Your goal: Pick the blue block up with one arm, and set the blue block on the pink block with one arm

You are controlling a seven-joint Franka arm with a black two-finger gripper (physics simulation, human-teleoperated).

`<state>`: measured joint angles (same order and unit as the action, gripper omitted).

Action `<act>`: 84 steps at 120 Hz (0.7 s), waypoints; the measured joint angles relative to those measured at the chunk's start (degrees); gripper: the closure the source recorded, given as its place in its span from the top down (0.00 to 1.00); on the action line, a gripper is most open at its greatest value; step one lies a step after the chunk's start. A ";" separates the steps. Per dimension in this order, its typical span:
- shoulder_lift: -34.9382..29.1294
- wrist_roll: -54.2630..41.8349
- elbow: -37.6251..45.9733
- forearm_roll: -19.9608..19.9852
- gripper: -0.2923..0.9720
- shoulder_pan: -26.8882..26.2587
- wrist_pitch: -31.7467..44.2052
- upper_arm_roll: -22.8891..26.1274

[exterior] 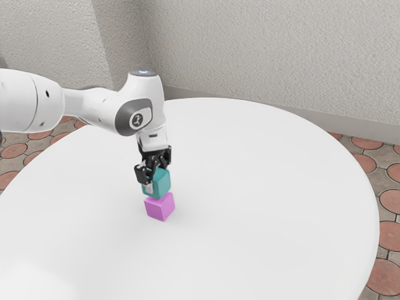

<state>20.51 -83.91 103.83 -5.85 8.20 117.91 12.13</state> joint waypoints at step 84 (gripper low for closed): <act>-15.39 -1.93 2.99 3.94 0.75 -0.50 -3.84 0.22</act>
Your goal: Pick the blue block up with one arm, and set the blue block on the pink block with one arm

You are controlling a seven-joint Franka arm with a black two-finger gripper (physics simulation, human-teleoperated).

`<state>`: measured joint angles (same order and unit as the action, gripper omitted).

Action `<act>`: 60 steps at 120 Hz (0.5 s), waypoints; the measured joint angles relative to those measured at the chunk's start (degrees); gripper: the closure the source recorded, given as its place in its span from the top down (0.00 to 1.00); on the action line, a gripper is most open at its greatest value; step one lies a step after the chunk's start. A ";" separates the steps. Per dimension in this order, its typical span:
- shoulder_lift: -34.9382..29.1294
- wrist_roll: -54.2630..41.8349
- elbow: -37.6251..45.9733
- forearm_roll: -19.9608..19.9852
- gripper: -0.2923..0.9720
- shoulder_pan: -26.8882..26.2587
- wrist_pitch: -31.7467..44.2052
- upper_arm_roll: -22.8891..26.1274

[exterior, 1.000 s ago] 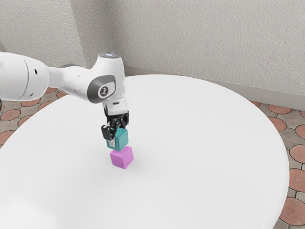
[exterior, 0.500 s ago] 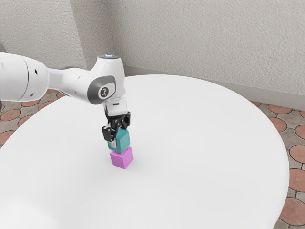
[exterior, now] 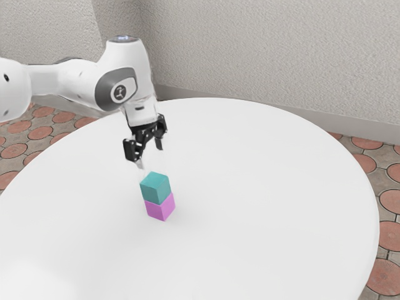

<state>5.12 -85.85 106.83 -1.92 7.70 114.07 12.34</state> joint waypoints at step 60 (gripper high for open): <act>-8.40 17.95 -21.83 -2.02 0.77 -11.97 -32.05 -15.36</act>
<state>-3.28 -67.90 85.00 -3.94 -4.27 82.02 -3.01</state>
